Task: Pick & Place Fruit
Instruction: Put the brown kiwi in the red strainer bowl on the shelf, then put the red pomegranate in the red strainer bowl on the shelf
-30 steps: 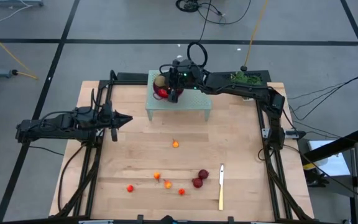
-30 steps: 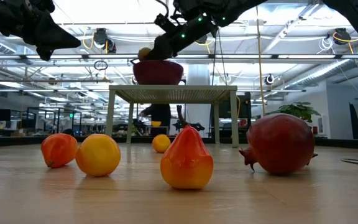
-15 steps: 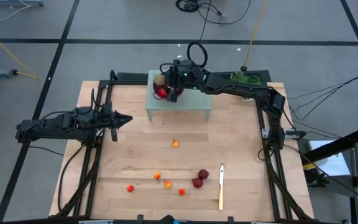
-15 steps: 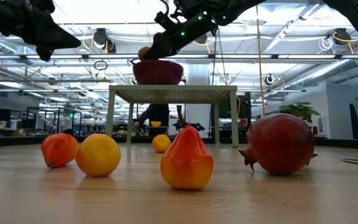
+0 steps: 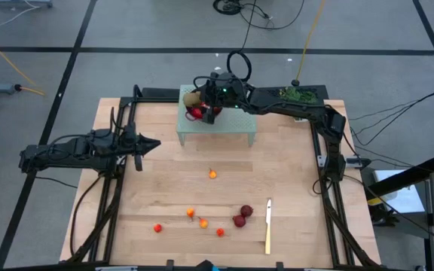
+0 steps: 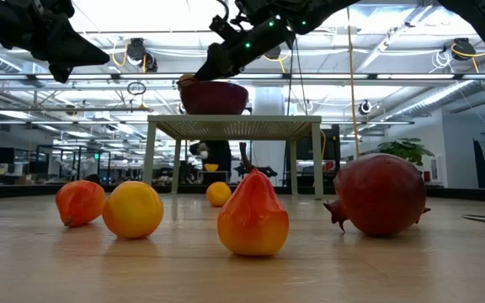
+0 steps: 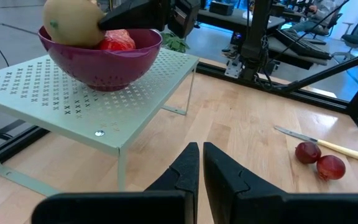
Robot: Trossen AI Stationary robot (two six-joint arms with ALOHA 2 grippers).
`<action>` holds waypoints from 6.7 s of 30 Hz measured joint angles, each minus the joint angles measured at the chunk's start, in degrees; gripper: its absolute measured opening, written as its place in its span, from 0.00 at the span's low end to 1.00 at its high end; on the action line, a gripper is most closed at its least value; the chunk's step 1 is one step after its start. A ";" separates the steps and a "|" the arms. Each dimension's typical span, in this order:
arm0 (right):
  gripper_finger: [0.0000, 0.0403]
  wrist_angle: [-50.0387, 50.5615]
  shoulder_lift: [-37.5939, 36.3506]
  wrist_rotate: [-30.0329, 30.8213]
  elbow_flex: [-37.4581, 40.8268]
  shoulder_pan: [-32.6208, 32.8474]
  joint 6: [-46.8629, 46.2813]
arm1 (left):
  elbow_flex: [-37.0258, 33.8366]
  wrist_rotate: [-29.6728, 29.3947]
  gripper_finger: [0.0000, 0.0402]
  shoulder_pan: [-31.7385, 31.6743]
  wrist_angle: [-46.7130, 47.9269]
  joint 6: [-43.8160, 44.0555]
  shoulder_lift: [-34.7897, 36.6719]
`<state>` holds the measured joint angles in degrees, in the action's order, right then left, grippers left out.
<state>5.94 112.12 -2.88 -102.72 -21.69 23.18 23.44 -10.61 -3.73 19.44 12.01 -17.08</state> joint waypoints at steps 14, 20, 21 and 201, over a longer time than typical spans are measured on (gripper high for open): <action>0.65 6.15 -8.13 10.56 0.02 5.10 -2.03 | 0.00 0.00 0.05 0.01 0.01 -0.04 0.02; 0.53 15.55 -12.26 17.05 0.02 8.91 -10.21 | 0.00 0.00 0.05 0.00 0.02 -0.31 0.02; 0.50 16.83 -12.82 17.88 0.02 9.57 -11.92 | 0.00 0.02 0.05 0.00 0.02 -0.33 0.02; 0.45 -25.27 -31.09 -1.63 32.94 20.21 -24.48 | 0.00 0.09 0.05 0.07 0.04 -9.35 -0.15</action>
<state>-19.34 81.03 -4.51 -69.78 -1.48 -1.31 23.44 -10.52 -3.66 19.49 2.66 -17.23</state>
